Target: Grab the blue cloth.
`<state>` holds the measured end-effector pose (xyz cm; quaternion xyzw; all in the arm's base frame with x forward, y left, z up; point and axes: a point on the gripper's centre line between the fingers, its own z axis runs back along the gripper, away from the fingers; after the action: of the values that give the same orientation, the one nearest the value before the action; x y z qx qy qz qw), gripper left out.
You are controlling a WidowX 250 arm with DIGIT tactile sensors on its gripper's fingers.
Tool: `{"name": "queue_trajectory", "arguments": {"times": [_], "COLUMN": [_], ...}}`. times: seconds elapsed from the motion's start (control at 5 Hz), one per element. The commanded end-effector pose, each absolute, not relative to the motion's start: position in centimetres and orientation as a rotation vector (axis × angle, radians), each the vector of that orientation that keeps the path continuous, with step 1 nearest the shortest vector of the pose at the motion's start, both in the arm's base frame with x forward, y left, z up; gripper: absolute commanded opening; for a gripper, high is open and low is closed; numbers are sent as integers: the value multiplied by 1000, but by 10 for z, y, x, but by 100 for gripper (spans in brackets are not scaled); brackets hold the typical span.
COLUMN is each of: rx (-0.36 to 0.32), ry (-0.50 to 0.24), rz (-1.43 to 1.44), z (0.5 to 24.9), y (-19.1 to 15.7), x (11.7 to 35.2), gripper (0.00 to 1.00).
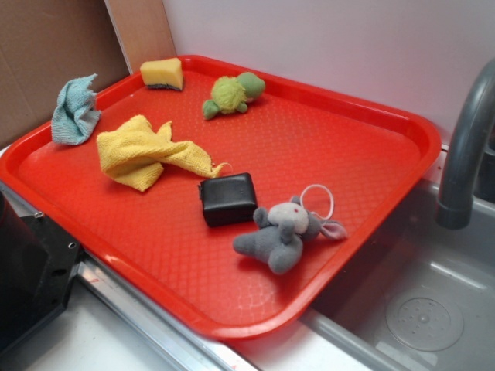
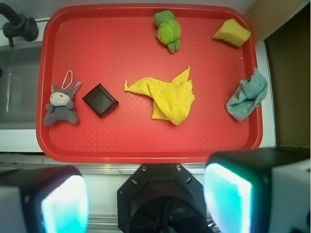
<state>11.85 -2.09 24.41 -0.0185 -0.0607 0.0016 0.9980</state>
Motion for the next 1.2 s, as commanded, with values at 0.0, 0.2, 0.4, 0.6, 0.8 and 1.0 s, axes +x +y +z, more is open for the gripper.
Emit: {"name": "queue_trajectory", "arguments": {"times": [0.0, 0.2, 0.4, 0.6, 0.8, 1.0], "rx": [-37, -28, -34, 30, 61, 141], "ry": [-122, -88, -112, -248, -389, -361], "rz": [3, 247, 443, 690, 827, 804], "z": [244, 204, 169, 142, 110, 74], "y": [-21, 29, 75, 122, 154, 170], "x": [119, 138, 143, 142, 143, 159], "gripper": [100, 100, 100, 100, 100, 100]}}
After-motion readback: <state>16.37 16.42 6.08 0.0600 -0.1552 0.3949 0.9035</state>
